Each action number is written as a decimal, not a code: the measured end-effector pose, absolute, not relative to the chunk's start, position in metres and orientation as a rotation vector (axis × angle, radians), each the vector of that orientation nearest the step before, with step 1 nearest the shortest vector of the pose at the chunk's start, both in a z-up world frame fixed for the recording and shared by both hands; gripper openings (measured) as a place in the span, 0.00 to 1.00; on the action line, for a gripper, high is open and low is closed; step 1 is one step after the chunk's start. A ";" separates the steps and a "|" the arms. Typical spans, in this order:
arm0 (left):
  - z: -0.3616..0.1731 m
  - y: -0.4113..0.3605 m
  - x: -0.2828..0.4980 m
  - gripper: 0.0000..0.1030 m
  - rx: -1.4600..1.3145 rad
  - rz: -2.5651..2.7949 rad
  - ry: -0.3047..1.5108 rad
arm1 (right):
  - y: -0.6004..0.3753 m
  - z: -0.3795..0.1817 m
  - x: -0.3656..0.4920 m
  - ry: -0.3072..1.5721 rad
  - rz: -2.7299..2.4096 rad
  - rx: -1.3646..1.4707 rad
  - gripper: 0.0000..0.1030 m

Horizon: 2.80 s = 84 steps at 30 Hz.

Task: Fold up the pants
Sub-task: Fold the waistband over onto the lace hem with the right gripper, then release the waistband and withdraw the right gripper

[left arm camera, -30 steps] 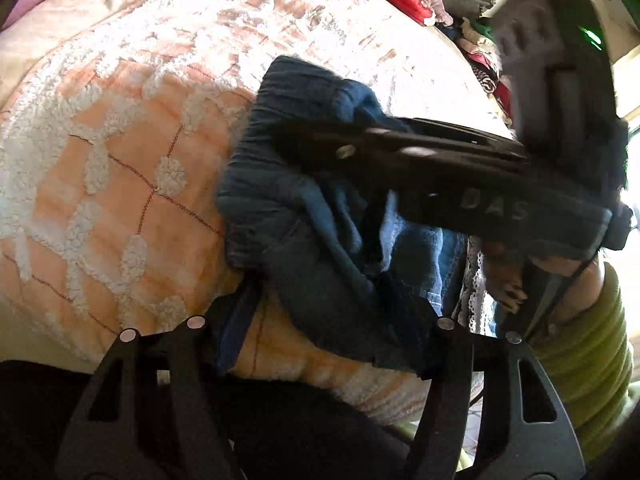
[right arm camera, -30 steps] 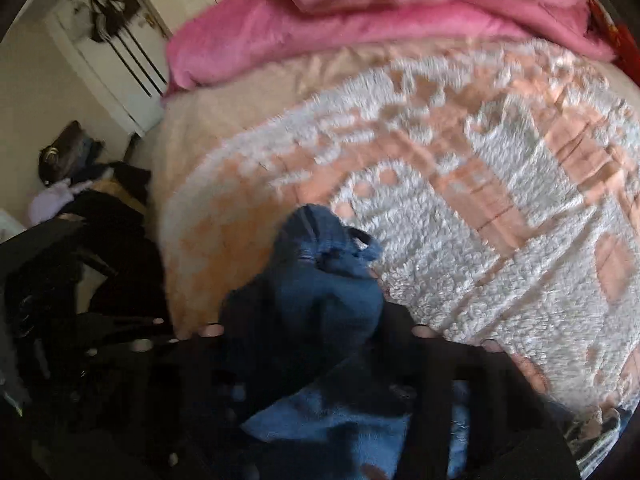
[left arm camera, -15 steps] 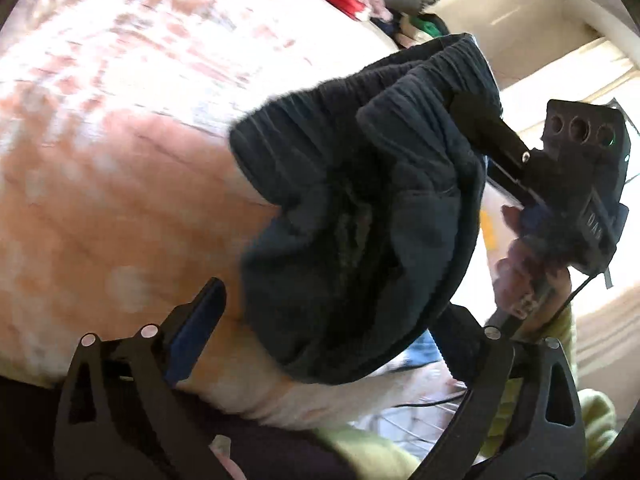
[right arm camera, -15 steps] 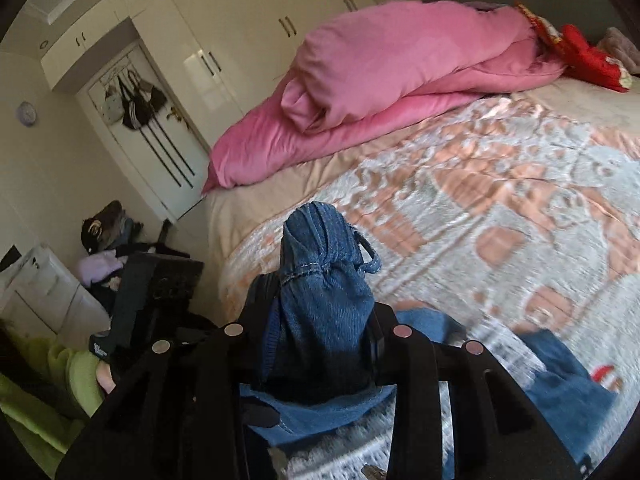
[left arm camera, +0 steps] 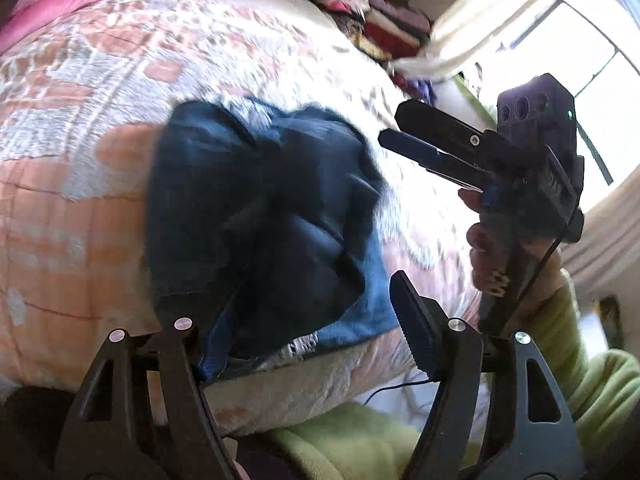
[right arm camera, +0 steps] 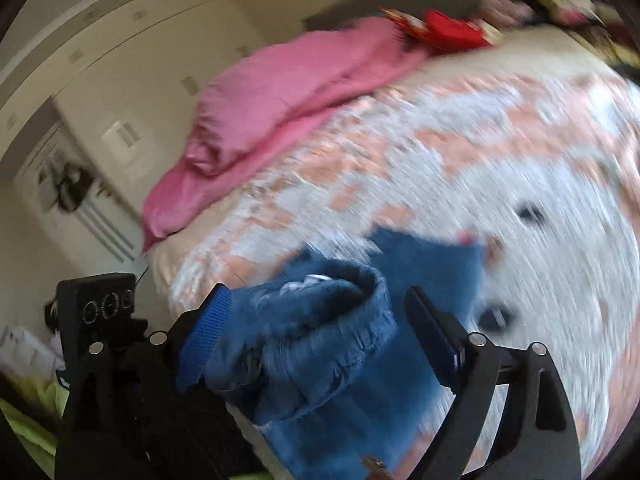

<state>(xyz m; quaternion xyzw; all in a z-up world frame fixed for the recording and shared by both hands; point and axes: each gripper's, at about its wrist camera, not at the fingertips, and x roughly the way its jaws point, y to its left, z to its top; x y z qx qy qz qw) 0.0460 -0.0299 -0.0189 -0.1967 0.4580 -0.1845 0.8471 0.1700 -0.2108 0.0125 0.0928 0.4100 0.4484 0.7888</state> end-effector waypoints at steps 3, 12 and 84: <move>-0.027 -0.041 0.048 0.63 -0.381 -0.395 0.994 | -0.219 -0.002 0.164 0.932 0.943 0.239 0.93; -0.025 -0.049 0.057 0.66 -0.332 -0.352 0.992 | -0.176 -0.020 0.152 1.026 0.995 0.138 0.16; -0.010 0.009 0.029 0.90 -0.166 0.016 0.939 | -0.214 0.013 0.067 0.833 0.793 -0.067 0.92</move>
